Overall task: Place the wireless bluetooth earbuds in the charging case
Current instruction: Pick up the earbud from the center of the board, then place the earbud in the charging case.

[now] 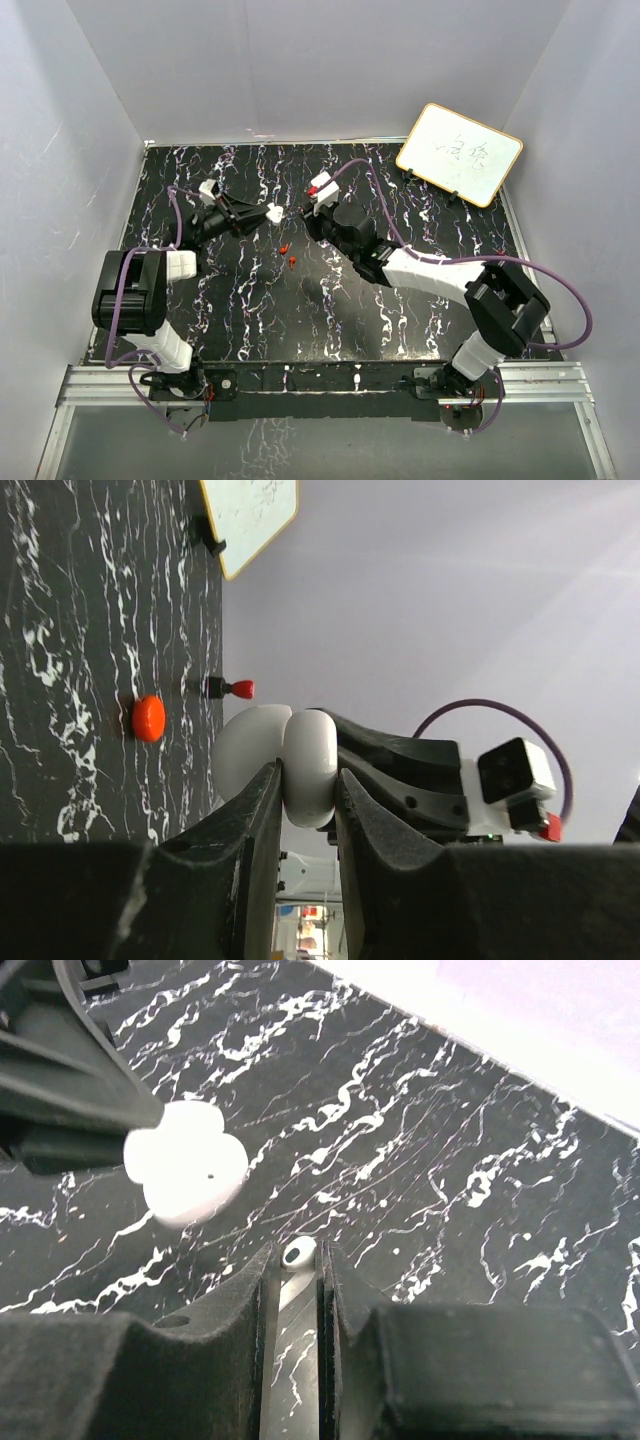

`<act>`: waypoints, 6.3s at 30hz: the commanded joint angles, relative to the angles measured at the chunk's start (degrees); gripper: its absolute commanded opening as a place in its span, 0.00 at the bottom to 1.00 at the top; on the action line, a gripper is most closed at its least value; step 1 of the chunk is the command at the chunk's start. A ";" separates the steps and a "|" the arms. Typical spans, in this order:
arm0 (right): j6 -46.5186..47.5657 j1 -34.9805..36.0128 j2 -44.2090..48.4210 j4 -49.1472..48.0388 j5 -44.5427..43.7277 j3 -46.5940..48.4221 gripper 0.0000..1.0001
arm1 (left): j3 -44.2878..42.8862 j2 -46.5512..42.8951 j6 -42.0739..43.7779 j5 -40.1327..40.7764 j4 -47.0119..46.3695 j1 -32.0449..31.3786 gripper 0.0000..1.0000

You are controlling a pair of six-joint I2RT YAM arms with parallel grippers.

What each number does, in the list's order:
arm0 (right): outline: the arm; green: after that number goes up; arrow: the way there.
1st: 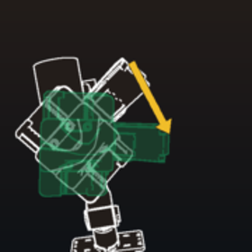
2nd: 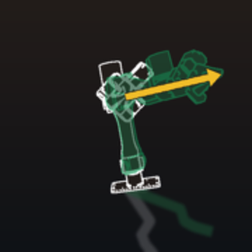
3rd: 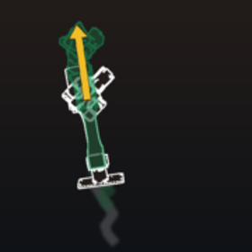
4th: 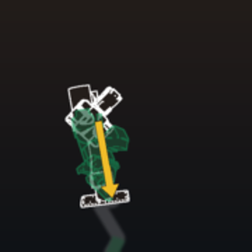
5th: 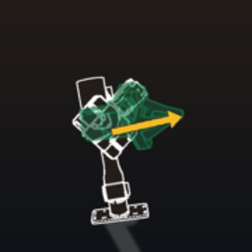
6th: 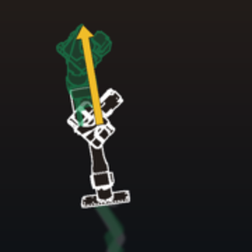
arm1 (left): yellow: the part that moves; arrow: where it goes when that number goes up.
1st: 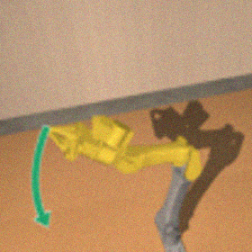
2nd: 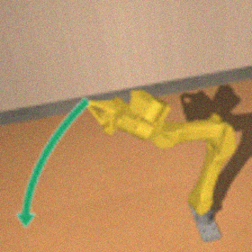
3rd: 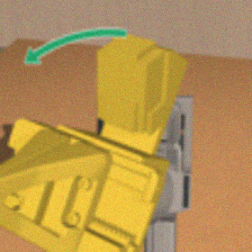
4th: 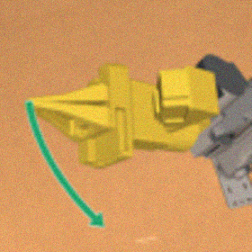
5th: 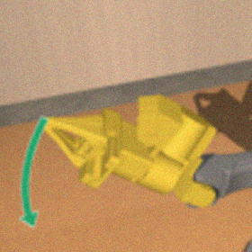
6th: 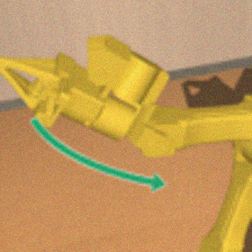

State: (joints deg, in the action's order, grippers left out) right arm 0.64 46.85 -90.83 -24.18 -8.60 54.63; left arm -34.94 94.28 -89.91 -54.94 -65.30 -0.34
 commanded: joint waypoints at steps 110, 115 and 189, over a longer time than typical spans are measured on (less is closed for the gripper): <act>30.38 0.04 -17.71 -70.89 9.85 -14.99 0.00 | -3.81 4.78 -10.02 8.56 2.70 -12.67 0.00; 30.16 0.08 -17.80 -70.98 10.02 -15.04 0.00 | -3.91 5.04 -10.21 8.57 2.28 -12.79 0.00; 27.92 0.08 -15.61 -73.29 8.60 -16.81 0.21 | -4.13 6.27 -11.43 8.88 -0.47 -12.91 0.00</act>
State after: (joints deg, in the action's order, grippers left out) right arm 29.30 46.83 -108.27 -85.03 0.56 38.04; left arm -37.91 101.06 -99.92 -45.82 -63.24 -12.99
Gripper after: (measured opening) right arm 0.200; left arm 0.231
